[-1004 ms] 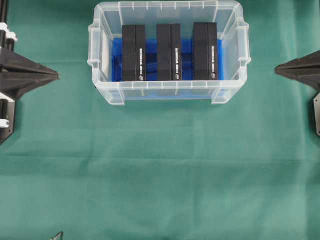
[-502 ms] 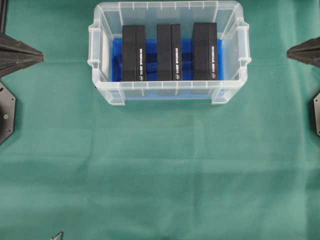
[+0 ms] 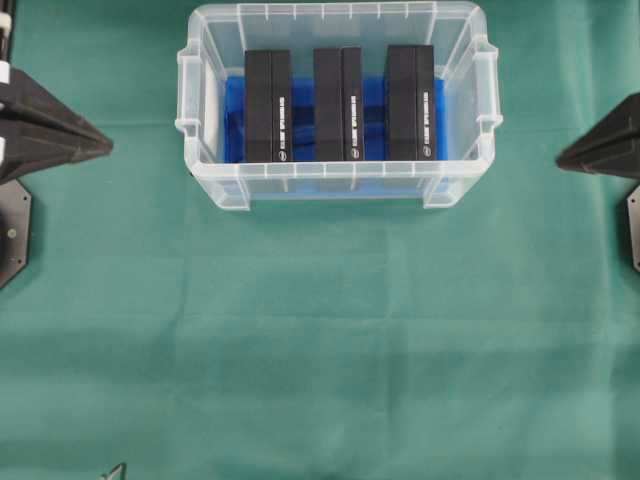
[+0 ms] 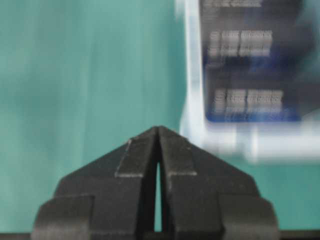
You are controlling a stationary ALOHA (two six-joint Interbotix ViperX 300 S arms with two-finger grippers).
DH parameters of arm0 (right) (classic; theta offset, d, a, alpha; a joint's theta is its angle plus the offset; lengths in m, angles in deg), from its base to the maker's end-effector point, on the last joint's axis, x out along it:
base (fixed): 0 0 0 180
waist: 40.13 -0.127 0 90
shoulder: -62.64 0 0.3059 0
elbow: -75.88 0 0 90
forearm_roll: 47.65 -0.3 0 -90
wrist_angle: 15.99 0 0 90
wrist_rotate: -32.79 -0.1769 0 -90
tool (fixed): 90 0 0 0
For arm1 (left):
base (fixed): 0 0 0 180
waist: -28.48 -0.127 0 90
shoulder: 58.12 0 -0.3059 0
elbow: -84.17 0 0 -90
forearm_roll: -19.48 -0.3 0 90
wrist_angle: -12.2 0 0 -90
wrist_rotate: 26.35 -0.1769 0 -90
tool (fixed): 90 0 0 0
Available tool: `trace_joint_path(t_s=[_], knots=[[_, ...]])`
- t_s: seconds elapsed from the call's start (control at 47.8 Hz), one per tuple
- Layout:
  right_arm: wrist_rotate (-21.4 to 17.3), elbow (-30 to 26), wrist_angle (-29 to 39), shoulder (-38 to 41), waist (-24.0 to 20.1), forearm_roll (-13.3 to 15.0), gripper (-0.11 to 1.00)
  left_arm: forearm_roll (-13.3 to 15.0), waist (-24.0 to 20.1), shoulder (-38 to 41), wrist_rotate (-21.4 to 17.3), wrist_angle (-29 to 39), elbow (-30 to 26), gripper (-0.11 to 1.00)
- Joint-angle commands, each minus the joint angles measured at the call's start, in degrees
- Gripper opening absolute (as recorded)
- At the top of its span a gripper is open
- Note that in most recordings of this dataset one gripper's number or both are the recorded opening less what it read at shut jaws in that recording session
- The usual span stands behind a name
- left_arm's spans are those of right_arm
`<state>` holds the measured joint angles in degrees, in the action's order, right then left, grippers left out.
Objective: Take the box out of the case with both arms.
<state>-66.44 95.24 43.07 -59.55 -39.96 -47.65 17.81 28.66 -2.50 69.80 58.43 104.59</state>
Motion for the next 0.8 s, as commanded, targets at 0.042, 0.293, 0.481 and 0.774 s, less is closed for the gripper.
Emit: trace_joint_path(t_s=[0.042, 0.293, 0.481, 0.774], knots=[[-0.2, -4.8, 14.7, 3.6, -0.2, -0.1, -0.01, -0.1, 1.2, 2.3, 0.5, 11.8, -4.0, 0.00], [-0.2, -8.6, 28.4, 8.0, -0.2, -0.1, -0.01, -0.1, 3.4, 6.7, 0.7, 30.5, -8.7, 0.00], [-0.4, -8.7, 28.5, 8.5, -0.2, 0.0, -0.01, -0.1, 4.2, 7.6, 1.0, 33.2, -9.1, 0.00], [-11.8, -8.7, 28.4, 8.6, -0.2, 1.3, -0.01, -0.2, 4.2, 7.6, 17.3, 33.1, -9.1, 0.00]])
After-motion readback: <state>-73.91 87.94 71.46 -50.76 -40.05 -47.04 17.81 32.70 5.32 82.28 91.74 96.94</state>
